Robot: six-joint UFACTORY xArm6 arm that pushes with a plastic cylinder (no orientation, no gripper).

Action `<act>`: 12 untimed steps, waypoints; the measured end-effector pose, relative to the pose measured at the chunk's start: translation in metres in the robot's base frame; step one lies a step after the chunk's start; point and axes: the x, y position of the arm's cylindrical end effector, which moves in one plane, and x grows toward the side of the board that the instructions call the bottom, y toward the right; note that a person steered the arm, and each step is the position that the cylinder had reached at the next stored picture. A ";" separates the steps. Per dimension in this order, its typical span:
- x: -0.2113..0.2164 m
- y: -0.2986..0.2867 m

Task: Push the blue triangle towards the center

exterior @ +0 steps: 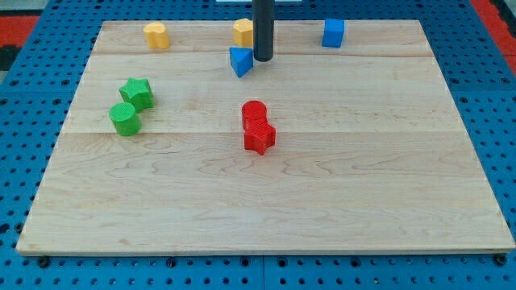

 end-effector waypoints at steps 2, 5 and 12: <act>0.002 -0.022; 0.054 -0.028; -0.004 0.002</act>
